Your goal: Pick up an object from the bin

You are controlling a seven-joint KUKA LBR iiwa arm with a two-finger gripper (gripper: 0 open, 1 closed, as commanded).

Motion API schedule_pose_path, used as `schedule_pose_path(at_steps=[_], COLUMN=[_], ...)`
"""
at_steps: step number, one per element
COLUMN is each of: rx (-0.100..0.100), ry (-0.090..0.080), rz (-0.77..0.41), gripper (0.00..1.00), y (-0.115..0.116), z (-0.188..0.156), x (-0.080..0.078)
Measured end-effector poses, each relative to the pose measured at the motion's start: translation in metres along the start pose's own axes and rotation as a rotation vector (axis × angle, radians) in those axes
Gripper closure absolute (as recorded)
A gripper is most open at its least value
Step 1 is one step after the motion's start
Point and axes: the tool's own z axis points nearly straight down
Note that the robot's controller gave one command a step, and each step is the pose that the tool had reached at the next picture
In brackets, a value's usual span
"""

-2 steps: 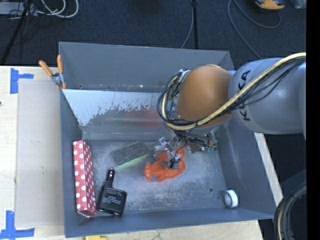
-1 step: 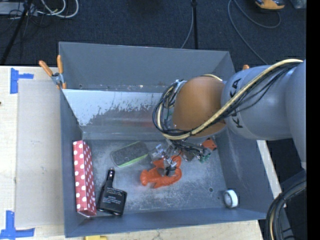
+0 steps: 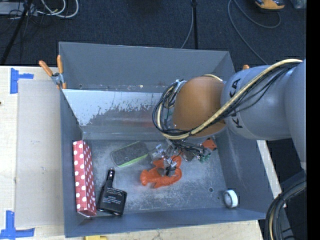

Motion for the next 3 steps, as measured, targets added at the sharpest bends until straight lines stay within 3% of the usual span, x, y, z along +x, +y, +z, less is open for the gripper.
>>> schedule_pose_path(at_steps=[3], rx=[0.0], ry=[0.0], rz=[0.003], gripper=[1.0], y=[-0.0002], z=[0.0001], x=[0.0001])
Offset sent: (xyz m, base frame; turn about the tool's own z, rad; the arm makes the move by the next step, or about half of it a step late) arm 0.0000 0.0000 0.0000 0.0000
